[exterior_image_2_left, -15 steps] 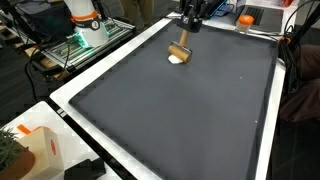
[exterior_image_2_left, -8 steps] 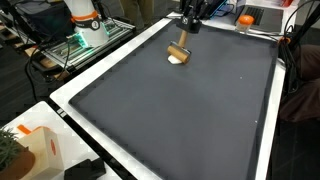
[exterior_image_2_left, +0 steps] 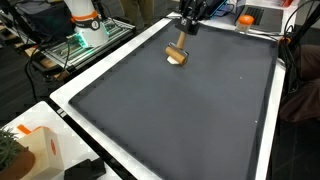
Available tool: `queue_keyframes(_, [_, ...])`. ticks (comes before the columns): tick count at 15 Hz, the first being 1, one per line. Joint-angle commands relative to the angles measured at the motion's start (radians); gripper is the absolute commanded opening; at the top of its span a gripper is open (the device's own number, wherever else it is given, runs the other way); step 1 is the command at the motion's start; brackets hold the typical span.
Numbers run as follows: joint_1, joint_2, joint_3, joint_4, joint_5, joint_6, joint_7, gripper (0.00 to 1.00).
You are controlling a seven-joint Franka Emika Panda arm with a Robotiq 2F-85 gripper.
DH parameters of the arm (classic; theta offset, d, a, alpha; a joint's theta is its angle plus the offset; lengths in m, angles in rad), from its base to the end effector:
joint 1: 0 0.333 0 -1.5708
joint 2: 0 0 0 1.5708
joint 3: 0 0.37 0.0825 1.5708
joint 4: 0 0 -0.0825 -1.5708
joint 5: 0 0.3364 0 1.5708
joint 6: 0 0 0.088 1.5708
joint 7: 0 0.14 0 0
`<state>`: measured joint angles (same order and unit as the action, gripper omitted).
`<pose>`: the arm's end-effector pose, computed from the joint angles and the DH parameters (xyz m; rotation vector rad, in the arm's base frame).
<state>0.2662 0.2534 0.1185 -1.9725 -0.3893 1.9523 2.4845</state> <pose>0.5163 0.1656 0.3780 1.6309 -2.2899 0.3850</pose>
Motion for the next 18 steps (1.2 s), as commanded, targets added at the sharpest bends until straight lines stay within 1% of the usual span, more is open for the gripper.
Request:
queue_keyframes(1, [-0.005, 0.078, -0.039, -0.051, -0.064, -0.02, 0.068, 0.22])
queue_keyframes(4, [-0.008, 0.098, -0.048, -0.044, -0.088, -0.066, 0.083, 0.22])
queue_keyframes(5, [-0.012, 0.124, -0.061, -0.049, -0.1, -0.086, 0.088, 0.22])
queue_keyframes(7, [-0.024, 0.141, -0.073, -0.007, -0.102, -0.223, 0.021, 0.22])
queue_keyframes(8, [-0.037, 0.119, -0.076, 0.0, -0.09, -0.251, -0.018, 0.22])
queue_keyframes(10, [-0.075, 0.006, -0.072, -0.031, -0.055, -0.182, -0.094, 0.22])
queue_keyframes(11, [-0.086, -0.034, -0.066, -0.038, -0.038, -0.167, -0.142, 0.22])
queue_keyframes(15, [-0.088, -0.211, -0.042, -0.044, 0.021, -0.18, -0.353, 0.22])
queue_keyframes(18, [-0.076, -0.326, -0.004, -0.042, 0.038, -0.176, -0.487, 0.22])
